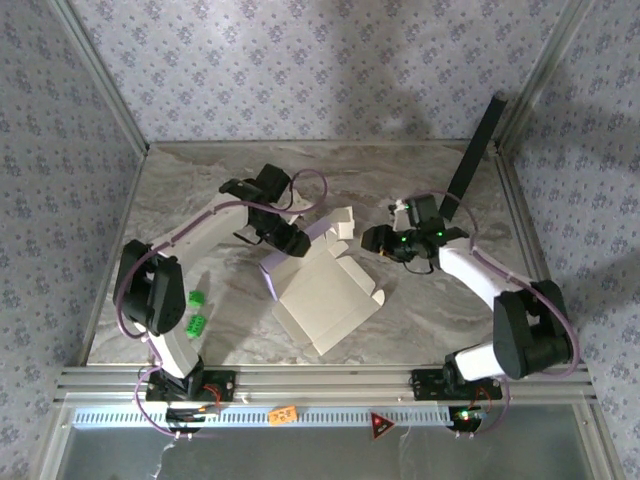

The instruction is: Fold the paper box

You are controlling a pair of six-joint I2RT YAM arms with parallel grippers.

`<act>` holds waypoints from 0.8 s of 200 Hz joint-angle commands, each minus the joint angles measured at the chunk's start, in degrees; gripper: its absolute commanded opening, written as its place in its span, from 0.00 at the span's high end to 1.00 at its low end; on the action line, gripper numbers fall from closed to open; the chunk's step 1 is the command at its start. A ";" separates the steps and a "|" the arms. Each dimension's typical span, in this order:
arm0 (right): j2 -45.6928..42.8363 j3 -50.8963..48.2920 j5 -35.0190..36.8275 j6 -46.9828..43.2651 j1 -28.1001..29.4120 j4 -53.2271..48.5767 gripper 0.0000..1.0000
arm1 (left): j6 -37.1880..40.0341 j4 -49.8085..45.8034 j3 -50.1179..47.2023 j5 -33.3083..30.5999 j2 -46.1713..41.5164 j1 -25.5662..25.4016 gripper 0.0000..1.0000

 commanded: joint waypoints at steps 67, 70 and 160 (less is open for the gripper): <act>15.17 3.98 0.54 -0.08 4.14 17.65 0.52 | -2.78 1.87 -2.36 2.65 -3.09 1.28 0.53; 15.59 4.00 0.67 0.01 4.15 18.18 0.52 | -2.80 1.93 -2.39 2.83 -3.13 1.28 0.53; 23.69 4.68 1.26 2.13 3.85 25.96 0.52 | -2.83 2.03 -2.31 3.60 -3.48 1.65 0.53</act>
